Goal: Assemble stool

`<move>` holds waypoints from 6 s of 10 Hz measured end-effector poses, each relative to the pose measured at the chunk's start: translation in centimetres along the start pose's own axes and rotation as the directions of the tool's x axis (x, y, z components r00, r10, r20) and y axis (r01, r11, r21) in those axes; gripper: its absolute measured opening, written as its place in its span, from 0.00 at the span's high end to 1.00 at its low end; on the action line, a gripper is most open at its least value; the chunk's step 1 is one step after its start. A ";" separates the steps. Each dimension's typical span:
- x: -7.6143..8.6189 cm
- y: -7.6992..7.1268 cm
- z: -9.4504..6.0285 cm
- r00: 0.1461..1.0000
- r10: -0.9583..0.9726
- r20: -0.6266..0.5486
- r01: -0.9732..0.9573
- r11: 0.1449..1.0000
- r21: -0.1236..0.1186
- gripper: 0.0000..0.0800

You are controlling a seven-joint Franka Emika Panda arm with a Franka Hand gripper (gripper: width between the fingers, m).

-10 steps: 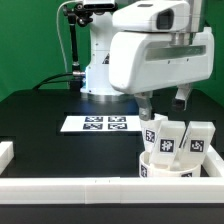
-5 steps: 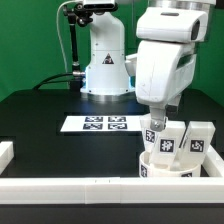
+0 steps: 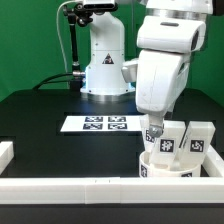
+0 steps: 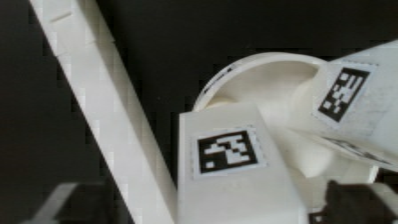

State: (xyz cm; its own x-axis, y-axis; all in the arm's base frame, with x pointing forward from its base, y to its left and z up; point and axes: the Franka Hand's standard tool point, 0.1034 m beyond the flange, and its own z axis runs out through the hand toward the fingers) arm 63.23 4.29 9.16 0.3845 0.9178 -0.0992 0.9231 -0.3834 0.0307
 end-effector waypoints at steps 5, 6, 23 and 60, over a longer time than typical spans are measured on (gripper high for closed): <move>-0.2 0.1 0.0 0.999 0.054 0.000 -0.054 0.999 0.001 0.58; -0.2 0.1 0.0 0.990 0.141 -0.001 -0.141 0.990 0.002 0.58; 0.7 -0.6 0.2 -0.090 0.996 0.019 -0.995 -0.091 0.038 0.58; 6.9 -1.6 -3.6 -0.585 0.793 0.166 -0.774 -0.608 0.175 0.19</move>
Offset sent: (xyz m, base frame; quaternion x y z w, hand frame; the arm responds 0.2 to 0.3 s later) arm 0.0000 0.0000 0.0000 0.0000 0.0000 0.0650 0.9979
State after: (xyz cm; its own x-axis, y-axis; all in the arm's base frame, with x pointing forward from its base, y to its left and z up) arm 64.42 11.66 12.02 0.5057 -0.8587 -0.0830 -0.8607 -0.4956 -0.1162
